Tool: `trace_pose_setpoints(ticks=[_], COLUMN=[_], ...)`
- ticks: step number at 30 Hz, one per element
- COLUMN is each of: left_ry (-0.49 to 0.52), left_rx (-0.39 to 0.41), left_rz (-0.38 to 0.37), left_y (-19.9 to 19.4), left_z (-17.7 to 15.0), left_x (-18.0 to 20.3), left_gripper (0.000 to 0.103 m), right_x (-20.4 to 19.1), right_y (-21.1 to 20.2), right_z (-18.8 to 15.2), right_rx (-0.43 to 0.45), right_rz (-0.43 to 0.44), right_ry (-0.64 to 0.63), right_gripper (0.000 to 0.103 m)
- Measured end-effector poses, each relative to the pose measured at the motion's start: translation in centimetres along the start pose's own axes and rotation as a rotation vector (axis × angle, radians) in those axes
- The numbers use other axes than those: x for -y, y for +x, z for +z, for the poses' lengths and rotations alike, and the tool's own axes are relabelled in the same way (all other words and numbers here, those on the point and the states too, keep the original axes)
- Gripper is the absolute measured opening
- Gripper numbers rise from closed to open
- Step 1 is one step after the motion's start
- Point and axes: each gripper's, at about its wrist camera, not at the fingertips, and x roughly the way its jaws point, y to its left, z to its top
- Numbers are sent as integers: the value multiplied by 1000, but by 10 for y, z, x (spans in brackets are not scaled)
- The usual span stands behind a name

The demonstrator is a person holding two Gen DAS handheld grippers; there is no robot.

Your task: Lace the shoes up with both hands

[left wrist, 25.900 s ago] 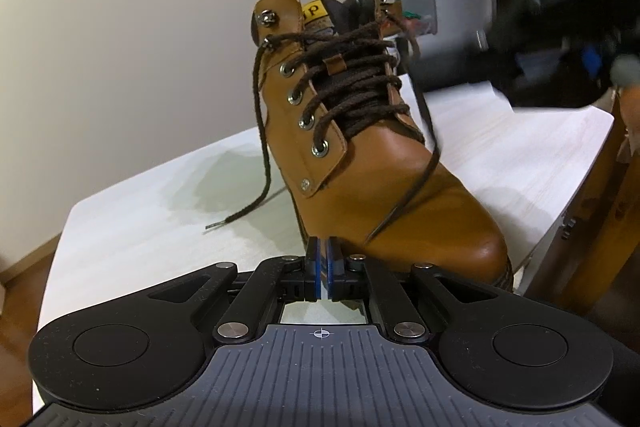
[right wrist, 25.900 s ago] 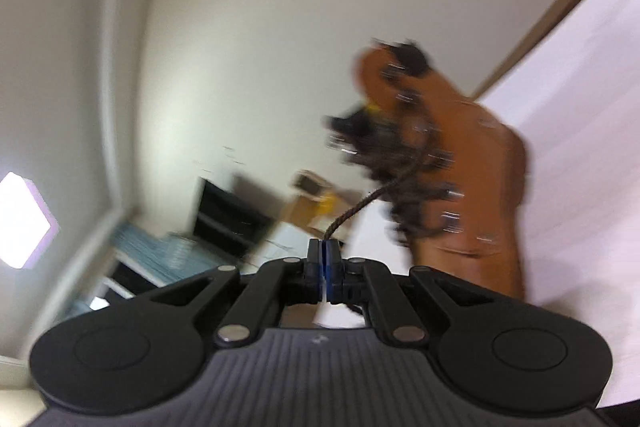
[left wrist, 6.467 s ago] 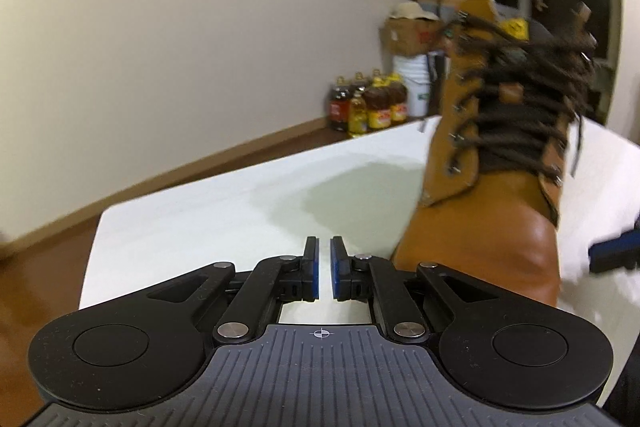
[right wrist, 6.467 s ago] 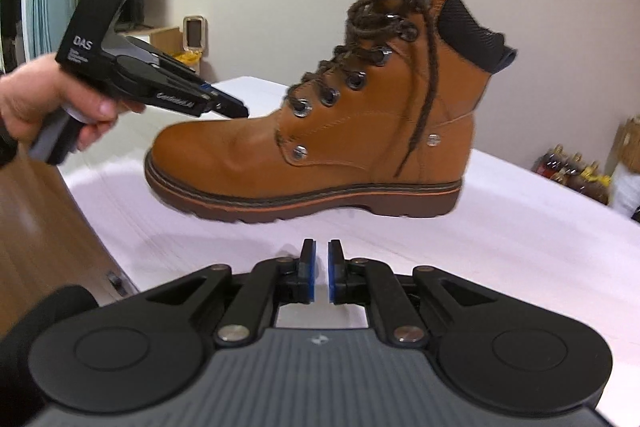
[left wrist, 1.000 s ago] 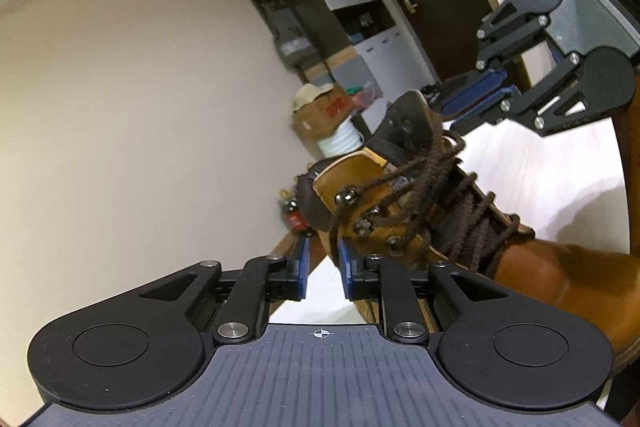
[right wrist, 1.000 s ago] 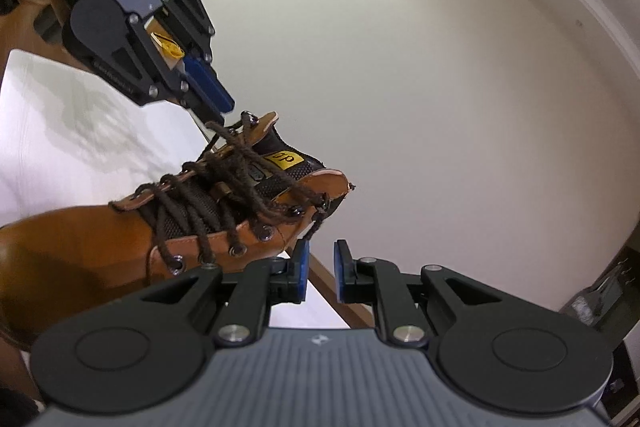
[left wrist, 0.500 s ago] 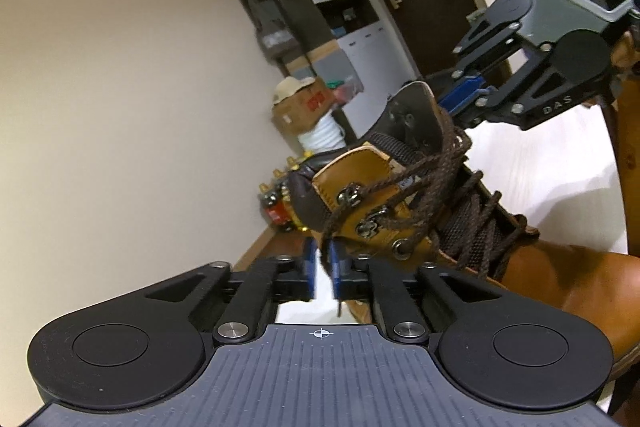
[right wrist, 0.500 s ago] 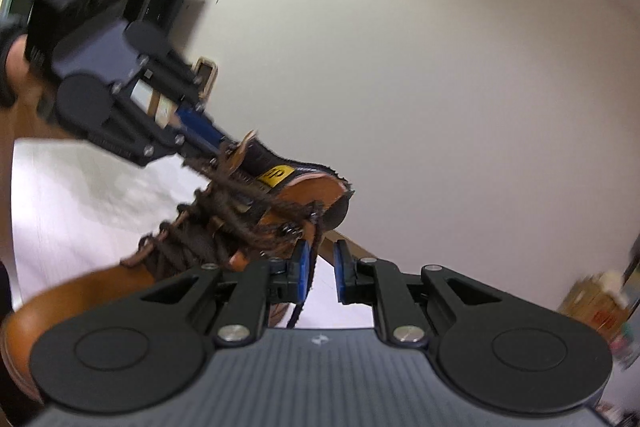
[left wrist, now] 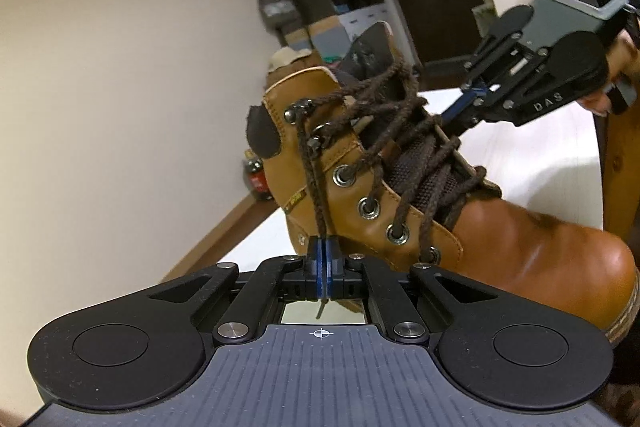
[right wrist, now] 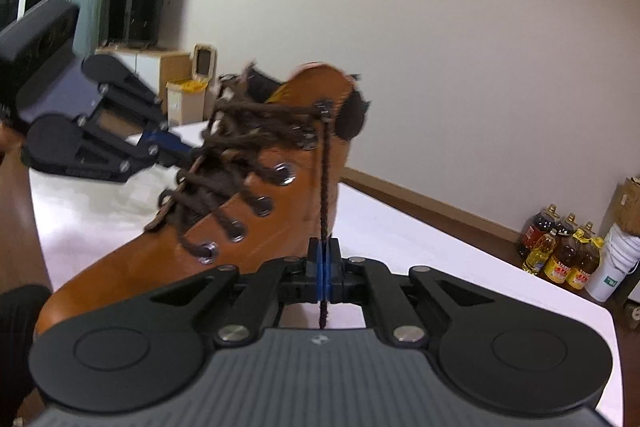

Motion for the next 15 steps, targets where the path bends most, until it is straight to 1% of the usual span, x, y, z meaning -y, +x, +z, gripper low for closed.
trace_pose_setpoints(ticks=[4, 6, 8, 11, 12, 13, 14, 15], left_ry=[-125, -157, -167, -145, -121, -95, -69, -33], left_rx=[18, 29, 29, 17, 14, 19, 30, 41], left_rz=[41, 61, 69, 102, 121, 137, 148, 157], left_y=[-8, -13, -15, -17, -18, -20, -24, -26], left_z=[-6, -9, -9, -6, -5, -4, -3, 0], left_x=[-7, -6, -4, 0, 3, 7, 11, 16], left_gripper=[2, 2, 4, 7, 7, 7, 7, 7], right_x=[1, 0, -6, -15, -22, -31, -35, -45], right_y=[-5, -7, -8, -9, -14, -20, -19, -25], right_z=[-5, -8, -10, -10, -9, -8, -7, -5], right_rx=[-3, -2, -6, -1, 12, 40, 53, 83], right_rz=[-8, -12, -16, -36, -56, -84, -97, -132], right_ry=[57, 69, 76, 50, 14, -41, -73, -158], right_gripper=[3, 3, 3, 4, 4, 7, 13, 15])
